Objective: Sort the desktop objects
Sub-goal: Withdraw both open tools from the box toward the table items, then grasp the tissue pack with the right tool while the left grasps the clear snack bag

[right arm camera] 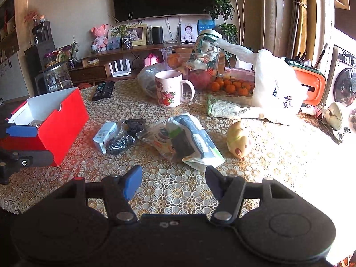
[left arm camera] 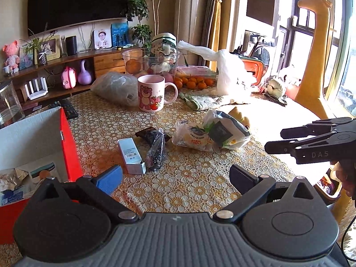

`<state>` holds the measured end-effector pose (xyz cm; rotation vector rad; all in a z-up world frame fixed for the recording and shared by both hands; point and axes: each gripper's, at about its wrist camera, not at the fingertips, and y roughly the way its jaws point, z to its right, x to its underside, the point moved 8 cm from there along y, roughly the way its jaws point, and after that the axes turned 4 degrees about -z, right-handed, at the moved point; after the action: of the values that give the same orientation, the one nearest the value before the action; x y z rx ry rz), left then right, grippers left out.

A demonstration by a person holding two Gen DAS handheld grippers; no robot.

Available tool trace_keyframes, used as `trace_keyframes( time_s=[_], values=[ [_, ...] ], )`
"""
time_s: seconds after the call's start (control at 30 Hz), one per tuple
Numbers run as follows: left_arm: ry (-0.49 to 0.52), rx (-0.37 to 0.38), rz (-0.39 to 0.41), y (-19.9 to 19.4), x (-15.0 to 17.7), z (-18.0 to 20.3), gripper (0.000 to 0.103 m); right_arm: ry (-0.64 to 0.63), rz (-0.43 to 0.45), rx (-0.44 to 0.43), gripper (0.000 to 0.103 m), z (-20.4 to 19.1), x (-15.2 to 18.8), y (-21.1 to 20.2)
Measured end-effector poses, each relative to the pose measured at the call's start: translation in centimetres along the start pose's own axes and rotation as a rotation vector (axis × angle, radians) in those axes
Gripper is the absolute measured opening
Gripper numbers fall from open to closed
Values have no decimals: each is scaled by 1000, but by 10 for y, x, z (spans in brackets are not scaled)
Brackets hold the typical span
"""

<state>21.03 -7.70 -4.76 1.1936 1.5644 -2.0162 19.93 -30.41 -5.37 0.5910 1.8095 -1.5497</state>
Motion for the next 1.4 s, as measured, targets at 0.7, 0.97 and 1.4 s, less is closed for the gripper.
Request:
trace_keyframes(
  time_s=[0.7, 0.97, 1.4],
  values=[
    [77, 14, -77, 95, -25, 5, 103, -51, -54, 46, 62, 31, -26, 74],
    [84, 11, -93, 128, -29, -6, 103, -75, -70, 57, 61, 34, -30, 95],
    [77, 11, -113, 159, -28, -16, 89, -58, -98, 79, 51, 44, -27, 117]
  ],
)
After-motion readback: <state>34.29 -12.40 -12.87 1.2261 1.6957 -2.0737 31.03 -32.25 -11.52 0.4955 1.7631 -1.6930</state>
